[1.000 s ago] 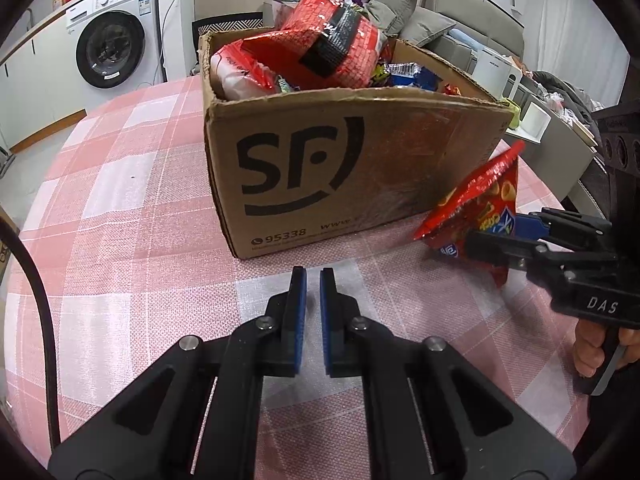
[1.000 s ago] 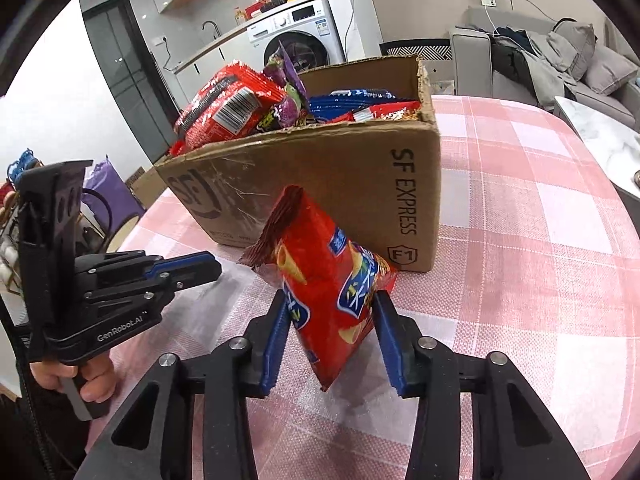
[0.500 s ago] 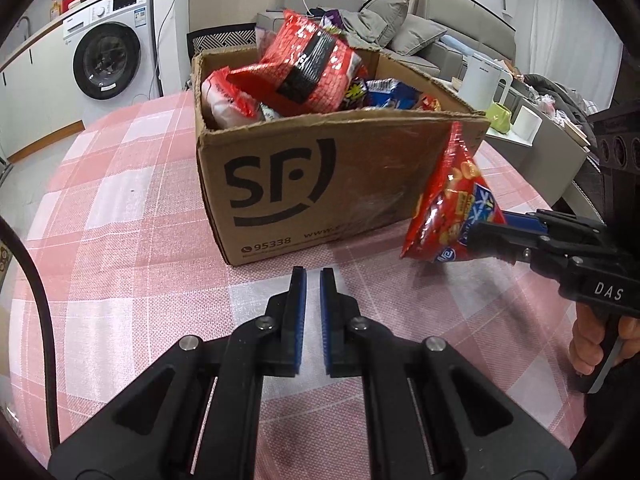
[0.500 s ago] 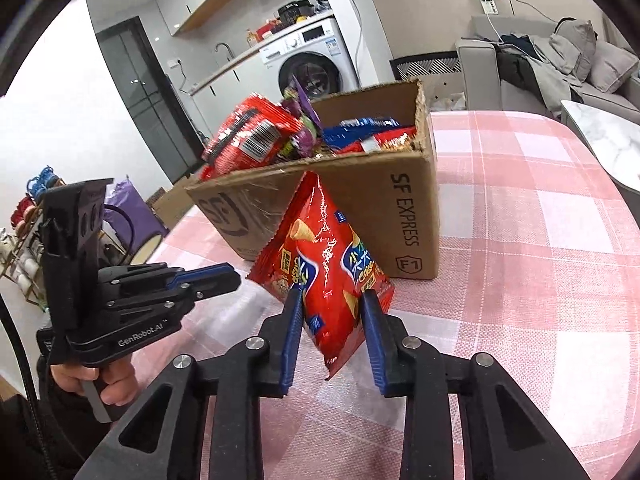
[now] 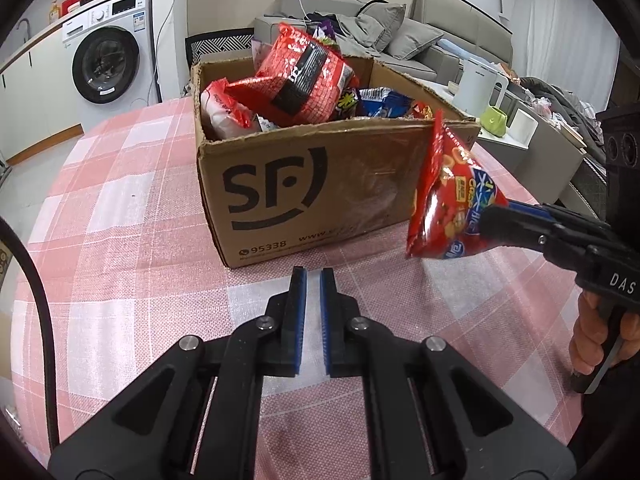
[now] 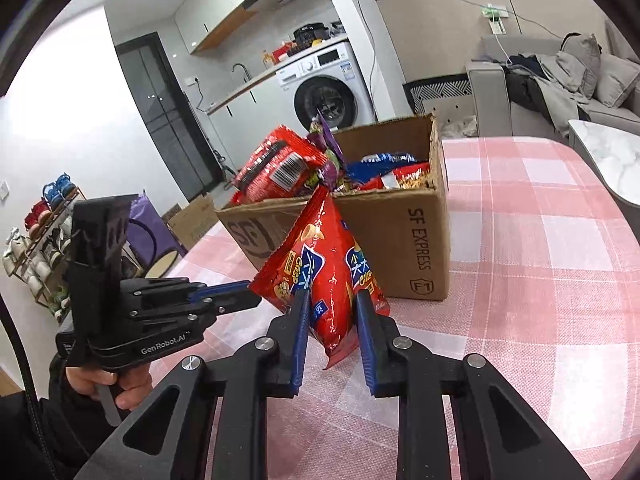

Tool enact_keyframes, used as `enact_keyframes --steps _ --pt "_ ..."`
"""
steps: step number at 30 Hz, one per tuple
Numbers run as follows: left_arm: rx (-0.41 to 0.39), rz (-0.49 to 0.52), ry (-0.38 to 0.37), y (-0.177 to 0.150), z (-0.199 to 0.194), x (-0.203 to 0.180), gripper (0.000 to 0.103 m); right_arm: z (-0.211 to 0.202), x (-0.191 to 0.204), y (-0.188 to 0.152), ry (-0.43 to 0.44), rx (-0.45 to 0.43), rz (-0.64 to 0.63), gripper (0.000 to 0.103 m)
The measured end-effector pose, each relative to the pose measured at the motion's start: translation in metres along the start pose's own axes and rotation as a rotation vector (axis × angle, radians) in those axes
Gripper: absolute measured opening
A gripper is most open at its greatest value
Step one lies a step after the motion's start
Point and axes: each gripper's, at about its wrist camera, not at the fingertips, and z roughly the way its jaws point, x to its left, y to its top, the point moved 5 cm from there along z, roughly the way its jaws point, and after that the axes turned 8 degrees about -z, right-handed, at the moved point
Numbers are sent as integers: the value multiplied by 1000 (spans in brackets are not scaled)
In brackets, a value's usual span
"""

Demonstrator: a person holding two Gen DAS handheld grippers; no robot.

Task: Organize snacks
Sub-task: 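Lift the red triangular bag with the right tool over the box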

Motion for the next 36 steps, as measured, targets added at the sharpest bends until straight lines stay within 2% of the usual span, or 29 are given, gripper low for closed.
enact_keyframes --steps 19,29,36 --pt "-30 11 -21 0 -21 -6 4 -26 11 11 5 -82 -12 18" --pt "-147 12 -68 22 -75 -11 4 -59 25 40 -5 -183 -26 18" --pt "-227 22 -48 60 -105 -10 4 -63 22 74 -54 -227 -9 18"
